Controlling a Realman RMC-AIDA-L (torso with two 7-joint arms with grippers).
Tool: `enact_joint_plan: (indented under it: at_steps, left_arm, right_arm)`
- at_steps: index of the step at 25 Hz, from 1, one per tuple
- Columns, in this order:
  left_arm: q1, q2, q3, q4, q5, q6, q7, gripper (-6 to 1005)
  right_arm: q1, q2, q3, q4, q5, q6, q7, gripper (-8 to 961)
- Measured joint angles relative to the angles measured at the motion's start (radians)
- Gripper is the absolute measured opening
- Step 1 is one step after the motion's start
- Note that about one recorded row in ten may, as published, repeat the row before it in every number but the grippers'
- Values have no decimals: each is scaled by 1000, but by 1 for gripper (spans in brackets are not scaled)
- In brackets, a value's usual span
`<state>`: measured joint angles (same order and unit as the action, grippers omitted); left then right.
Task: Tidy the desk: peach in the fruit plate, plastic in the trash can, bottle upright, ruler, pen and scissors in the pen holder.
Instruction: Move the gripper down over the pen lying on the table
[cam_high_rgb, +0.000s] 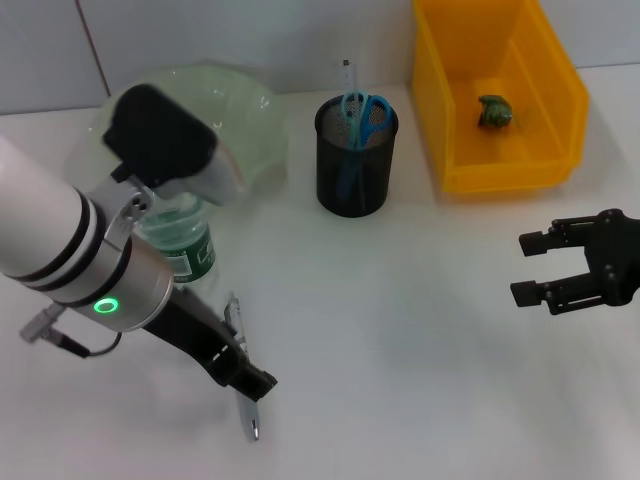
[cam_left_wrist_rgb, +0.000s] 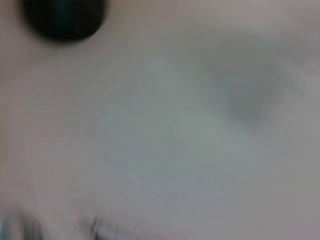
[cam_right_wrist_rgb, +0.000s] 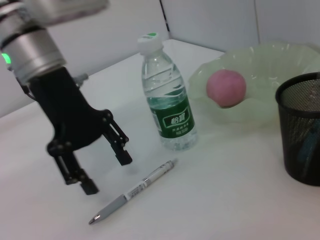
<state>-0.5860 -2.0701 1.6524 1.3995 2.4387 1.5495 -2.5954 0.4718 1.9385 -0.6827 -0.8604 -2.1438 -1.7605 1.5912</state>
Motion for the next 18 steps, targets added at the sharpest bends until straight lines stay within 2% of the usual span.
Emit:
enact_joint_plan:
  at_steps: [2,3,4,5,6,8,9,12,16,18]
  left_arm:
    - [6,0,5,32,-2,4,58,770]
    - [10,0,10,65,-5,10,136,769]
    - [9,-1,13,103,-13,14,291,768]
    - [9,-1,13,103,-13,14,291,768]
    - [-18,-3,18,95,-8,15,430,767]
    - [-38,-4,21,80,5,14,488,766]
    - [-81,-7,27,37,46,11,599,765]
    - [-117,-7,41,6,80,3,693,763]
    - [-162,6,127,-19,123,-35,848,724]
    - [-159,4,132,-22,141,-46,891,724]
  right_arm:
    - [-1,0,1,0,0,4,9,810]
    - [-2,0,2,0,0,11,19,810]
    - [-4,0,3,0,0,16,29,810]
    - [-4,0,3,0,0,16,29,810]
    - [-5,0,3,0,-1,25,55,810]
    - [-6,0,4,2,-1,33,89,810]
    - [-7,0,5,2,-1,38,105,810]
    - [-8,1,6,3,-1,51,144,809]
    - [-16,9,22,3,0,92,212,809]
    - [-15,14,26,2,1,96,218,809]
